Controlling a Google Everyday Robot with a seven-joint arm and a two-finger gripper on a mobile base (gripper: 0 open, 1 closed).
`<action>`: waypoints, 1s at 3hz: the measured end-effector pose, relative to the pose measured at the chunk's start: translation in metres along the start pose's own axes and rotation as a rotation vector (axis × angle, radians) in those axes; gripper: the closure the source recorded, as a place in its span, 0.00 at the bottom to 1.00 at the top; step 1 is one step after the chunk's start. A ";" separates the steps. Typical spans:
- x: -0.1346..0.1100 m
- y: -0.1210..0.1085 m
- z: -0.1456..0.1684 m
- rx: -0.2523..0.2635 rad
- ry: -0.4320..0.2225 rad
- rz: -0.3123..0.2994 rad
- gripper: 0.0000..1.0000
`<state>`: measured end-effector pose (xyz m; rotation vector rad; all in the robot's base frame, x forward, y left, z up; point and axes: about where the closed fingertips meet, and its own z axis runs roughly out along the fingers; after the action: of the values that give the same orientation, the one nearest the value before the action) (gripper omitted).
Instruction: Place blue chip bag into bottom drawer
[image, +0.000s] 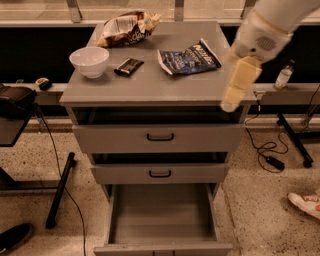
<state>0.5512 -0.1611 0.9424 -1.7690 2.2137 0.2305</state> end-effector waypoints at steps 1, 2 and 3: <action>-0.011 -0.062 0.036 -0.034 -0.055 0.077 0.00; -0.013 -0.109 0.044 0.040 -0.214 0.096 0.00; -0.007 -0.125 0.036 0.111 -0.268 0.120 0.00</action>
Offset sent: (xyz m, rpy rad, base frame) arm 0.1703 -0.0091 0.0065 0.5961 -0.4162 -0.1003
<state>0.6789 -0.1721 0.9181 -1.4562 2.0979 0.3427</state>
